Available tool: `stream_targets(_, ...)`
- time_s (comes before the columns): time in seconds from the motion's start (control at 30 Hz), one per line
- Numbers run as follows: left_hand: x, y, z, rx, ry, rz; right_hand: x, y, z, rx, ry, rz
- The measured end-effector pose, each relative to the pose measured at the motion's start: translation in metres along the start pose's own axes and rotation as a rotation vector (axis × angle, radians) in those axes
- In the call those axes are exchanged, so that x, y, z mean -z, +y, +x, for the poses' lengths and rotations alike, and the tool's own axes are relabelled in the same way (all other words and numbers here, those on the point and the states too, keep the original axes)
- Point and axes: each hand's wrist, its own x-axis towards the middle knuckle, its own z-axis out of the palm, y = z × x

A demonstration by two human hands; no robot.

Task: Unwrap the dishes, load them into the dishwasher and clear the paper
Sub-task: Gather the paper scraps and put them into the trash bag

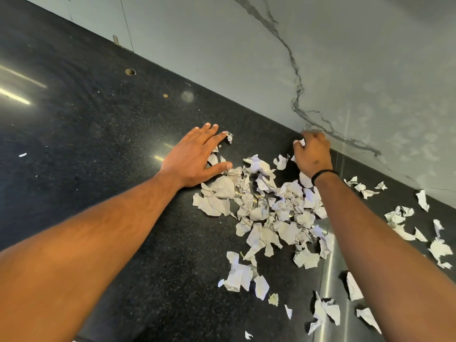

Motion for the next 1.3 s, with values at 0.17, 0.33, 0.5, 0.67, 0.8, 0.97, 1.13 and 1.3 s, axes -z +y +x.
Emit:
stream_targets(0.17, -0.001, -0.001, 0.000, -0.008, 0.014, 0.005, -0.026, -0.019, 0.005, 0.028, -0.104, -0.117)
stream_targets(0.33, -0.001, 0.001, 0.000, -0.058, 0.013, 0.018, -0.040, -0.047, -0.049, 0.157, -0.076, -0.172)
stream_targets(0.5, -0.002, 0.010, 0.000, -0.158, -0.048, 0.072, -0.042, -0.040, -0.116, 0.244, -0.031, -0.196)
stream_targets(0.67, -0.020, 0.053, -0.008, -0.277, -0.115, 0.040, -0.038, -0.020, -0.168, 0.262, -0.046, -0.147)
stream_targets(0.8, -0.037, 0.101, -0.031, -0.358, -0.134, -0.072, -0.028, 0.008, -0.187, 0.249, -0.056, 0.011)
stream_targets(0.97, -0.039, 0.145, -0.056, -0.270, -0.046, -0.403, 0.003, 0.024, -0.158, 0.117, 0.114, 0.102)
stream_targets(1.13, -0.037, 0.130, -0.082, 0.007, -0.034, -0.710, 0.007, 0.019, -0.099, 0.086, -0.122, 0.051)
stream_targets(1.3, -0.037, 0.123, -0.076, -0.075, -0.206, -0.585, -0.009, 0.004, -0.065, 0.063, -0.255, -0.028)
